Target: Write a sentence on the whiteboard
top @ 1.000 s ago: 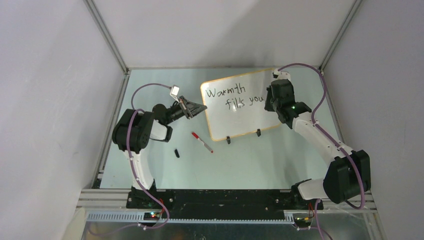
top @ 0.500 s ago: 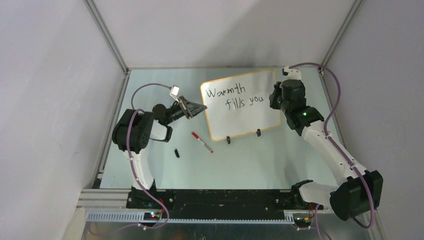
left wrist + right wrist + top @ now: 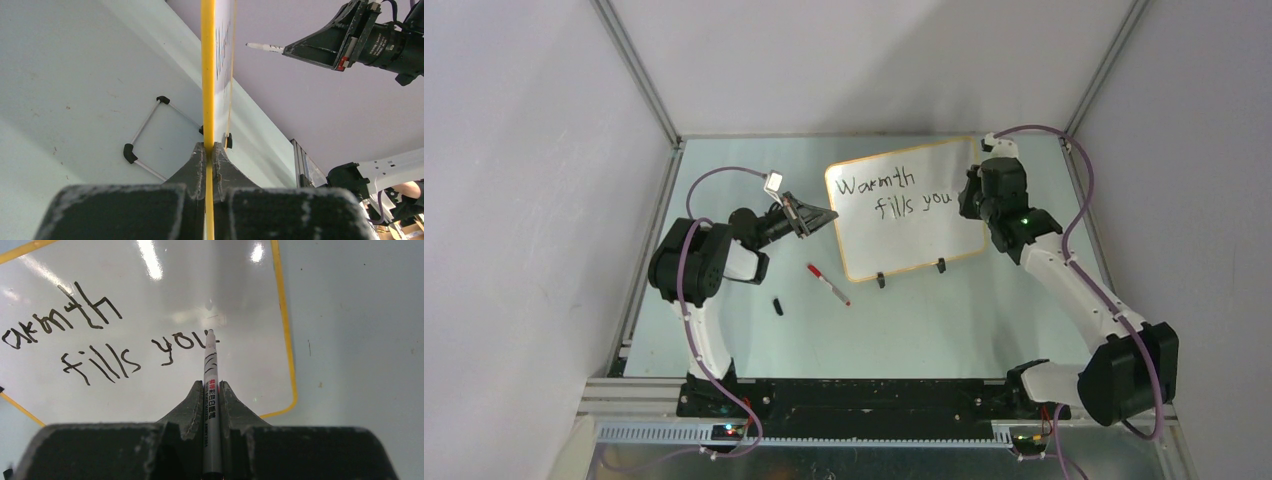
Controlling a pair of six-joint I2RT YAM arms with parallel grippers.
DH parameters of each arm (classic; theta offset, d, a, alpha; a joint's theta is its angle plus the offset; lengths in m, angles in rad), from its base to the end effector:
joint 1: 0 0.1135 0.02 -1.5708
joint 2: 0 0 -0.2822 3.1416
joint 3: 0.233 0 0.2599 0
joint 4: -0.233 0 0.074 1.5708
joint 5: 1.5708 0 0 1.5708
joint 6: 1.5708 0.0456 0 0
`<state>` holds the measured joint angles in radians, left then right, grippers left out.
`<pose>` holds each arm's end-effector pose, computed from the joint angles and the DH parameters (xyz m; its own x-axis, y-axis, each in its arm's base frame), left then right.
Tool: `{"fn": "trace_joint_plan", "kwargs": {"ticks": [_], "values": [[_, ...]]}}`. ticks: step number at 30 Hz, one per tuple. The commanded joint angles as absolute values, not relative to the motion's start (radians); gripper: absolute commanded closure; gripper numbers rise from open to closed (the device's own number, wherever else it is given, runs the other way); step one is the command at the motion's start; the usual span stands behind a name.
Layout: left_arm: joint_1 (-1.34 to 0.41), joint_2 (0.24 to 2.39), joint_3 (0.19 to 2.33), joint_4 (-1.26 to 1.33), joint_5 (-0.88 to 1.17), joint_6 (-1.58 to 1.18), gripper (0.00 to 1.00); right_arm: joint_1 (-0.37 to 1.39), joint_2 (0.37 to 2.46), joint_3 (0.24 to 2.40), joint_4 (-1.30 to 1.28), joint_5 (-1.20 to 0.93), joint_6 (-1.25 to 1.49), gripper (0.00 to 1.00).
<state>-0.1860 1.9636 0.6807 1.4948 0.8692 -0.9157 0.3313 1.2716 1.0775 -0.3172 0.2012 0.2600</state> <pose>0.3459 -0.1005 0.1705 -0.5507 -0.4172 -0.7230 0.6837 0.2715 -0.6774 0.2867 0.0890 0.3352 -0.4867 0.0990 -0.8679 -0.0298 0.9911 0.1297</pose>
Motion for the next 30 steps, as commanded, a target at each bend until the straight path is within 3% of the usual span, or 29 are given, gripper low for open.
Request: {"fn": "trace_joint_plan", "kwargs": {"ticks": [1,30], "values": [[-0.199,1.928,0.669,1.529,0.885,-0.879,1.0,0.328,1.286,1.09,-0.271,0.195,0.255,1.0],[-0.198,1.928,0.67,1.531,0.886,-0.88,1.0,0.321,1.346,1.105,-0.252,0.224,0.244,1.0]]}}
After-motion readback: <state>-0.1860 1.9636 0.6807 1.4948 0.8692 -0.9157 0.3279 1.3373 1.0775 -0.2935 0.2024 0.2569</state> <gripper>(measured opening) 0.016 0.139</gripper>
